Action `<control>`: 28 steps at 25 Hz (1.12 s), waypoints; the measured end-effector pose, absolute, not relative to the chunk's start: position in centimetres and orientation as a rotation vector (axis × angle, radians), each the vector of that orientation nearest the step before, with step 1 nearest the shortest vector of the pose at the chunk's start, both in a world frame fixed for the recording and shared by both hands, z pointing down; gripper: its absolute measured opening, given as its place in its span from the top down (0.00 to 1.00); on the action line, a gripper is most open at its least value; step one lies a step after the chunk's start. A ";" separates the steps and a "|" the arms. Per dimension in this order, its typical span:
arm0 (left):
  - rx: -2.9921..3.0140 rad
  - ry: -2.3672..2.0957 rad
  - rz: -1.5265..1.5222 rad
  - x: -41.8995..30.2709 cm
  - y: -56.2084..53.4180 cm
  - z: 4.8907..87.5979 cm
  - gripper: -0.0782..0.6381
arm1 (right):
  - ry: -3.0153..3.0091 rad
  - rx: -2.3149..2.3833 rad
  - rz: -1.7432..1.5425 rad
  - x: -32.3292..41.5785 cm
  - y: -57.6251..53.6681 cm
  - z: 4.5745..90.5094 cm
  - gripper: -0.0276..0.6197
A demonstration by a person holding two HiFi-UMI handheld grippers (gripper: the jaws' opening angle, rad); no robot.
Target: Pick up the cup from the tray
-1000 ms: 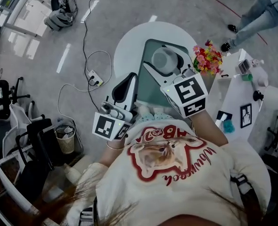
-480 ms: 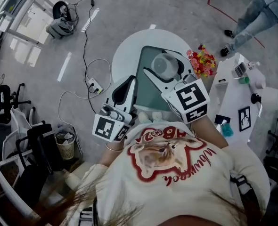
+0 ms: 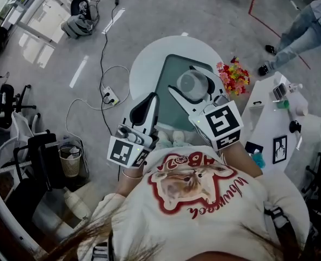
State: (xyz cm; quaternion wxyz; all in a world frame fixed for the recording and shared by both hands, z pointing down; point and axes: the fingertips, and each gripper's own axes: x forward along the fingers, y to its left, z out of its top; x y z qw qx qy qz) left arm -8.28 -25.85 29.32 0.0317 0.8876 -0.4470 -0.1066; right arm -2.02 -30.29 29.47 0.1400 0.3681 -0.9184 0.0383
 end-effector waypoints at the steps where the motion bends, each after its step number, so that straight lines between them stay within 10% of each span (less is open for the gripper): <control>1: 2.725 -1.400 -0.328 -8.4 -25.6 29.4 0.87 | -2.661 1.047 0.109 -2.1 -30.1 29.5 0.48; 28: 2.766 -1.370 -0.319 -9.0 -8.3 28.7 0.87 | -2.656 1.070 0.085 -2.7 -12.9 29.0 0.48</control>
